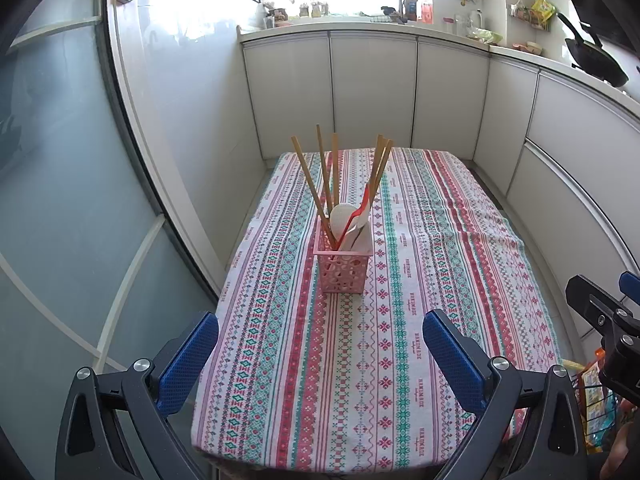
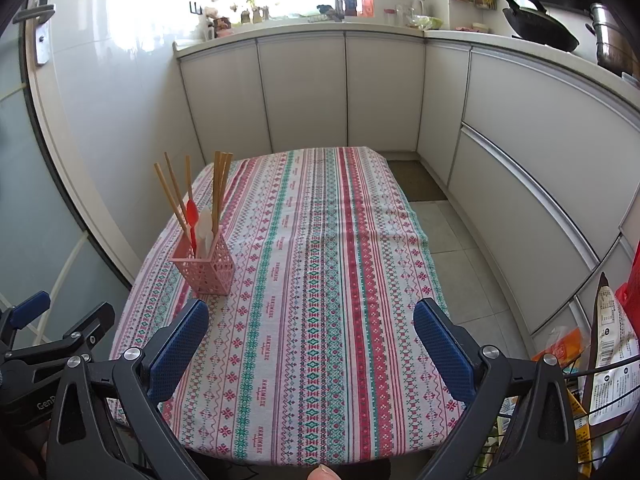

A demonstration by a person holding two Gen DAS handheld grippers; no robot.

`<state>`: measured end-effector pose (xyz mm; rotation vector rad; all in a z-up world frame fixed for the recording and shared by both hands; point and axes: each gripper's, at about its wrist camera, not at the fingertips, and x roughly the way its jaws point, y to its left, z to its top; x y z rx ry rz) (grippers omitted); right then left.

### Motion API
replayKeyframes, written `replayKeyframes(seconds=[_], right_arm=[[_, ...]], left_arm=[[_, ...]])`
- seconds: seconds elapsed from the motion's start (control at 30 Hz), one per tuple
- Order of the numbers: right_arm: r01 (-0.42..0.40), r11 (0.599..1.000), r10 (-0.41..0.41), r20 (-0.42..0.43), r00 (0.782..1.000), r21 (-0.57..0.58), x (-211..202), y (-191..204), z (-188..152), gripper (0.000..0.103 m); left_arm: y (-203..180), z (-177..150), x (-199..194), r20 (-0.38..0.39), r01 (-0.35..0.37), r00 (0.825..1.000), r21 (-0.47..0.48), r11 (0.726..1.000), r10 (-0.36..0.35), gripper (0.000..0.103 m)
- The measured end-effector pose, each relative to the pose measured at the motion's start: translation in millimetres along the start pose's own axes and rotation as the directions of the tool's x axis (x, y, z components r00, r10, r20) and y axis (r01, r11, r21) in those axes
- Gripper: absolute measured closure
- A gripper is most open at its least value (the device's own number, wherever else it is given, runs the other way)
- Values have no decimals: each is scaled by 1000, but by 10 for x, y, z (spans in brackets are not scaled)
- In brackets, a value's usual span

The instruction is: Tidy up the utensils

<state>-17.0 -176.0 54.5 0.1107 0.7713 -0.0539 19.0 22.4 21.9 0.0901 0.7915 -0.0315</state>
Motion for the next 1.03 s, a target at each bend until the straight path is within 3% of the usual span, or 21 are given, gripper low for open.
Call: replayKeyframes(seconds=[1.03], right_arm=[[3,1000,-3,-4,1000,0,22,-6,-8,0]], left_arm=[[-5,2,22,-2,4,1000,0,1000,-4,0]])
